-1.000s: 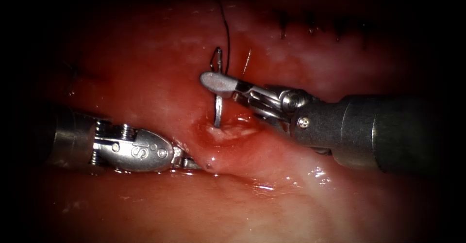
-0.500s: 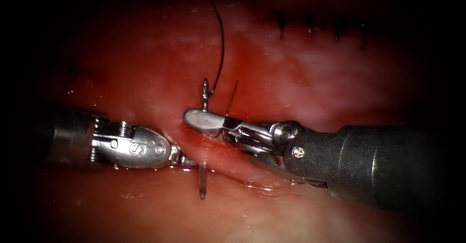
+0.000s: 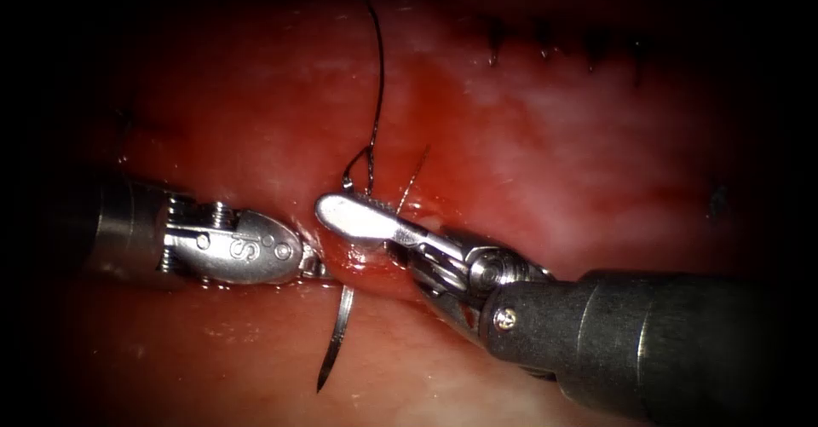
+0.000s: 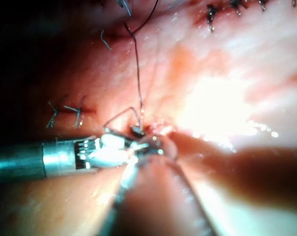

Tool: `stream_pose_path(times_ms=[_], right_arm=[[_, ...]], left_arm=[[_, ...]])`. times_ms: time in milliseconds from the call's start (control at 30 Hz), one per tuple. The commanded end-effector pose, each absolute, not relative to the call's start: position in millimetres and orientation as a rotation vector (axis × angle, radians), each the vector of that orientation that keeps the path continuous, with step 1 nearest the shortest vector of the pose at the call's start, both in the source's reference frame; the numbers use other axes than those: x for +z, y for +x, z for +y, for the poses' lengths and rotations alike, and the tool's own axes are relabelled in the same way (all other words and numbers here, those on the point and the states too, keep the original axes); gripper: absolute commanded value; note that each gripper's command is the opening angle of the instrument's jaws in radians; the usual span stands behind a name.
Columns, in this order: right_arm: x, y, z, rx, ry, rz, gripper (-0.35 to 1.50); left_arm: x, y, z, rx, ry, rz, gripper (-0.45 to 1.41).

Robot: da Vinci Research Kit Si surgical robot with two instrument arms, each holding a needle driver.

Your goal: Wound Closure

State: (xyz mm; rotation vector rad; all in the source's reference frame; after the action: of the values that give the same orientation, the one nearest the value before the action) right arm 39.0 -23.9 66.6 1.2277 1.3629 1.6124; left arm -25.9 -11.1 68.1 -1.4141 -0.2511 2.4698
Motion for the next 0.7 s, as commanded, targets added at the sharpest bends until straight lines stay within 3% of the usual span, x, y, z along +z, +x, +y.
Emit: stream_pose_path(times_ms=[33, 367, 567, 700], right_arm=[[67.3, 38.4, -22.5, 1.585, 1.166, 1.381, 1.26], [68.3, 31.5, -17.5, 1.403, 0.857, 1.316, 1.21], [69.2, 28.1, -15.8, 1.409, 0.824, 1.314, 1.21], [69.7, 26.1, -14.9, 1.412, 0.812, 1.321, 1.21]], left_arm=[[67.9, -26.3, -11.2, 2.486, -1.420, -0.257, -0.35], [60.6, -25.8, -11.3, 2.529, -1.524, -0.352, -0.27], [59.7, -26.8, -10.9, 2.563, -1.628, -0.310, 0.02], [60.2, -26.4, -10.7, 2.566, -1.681, -0.298, 0.09]])
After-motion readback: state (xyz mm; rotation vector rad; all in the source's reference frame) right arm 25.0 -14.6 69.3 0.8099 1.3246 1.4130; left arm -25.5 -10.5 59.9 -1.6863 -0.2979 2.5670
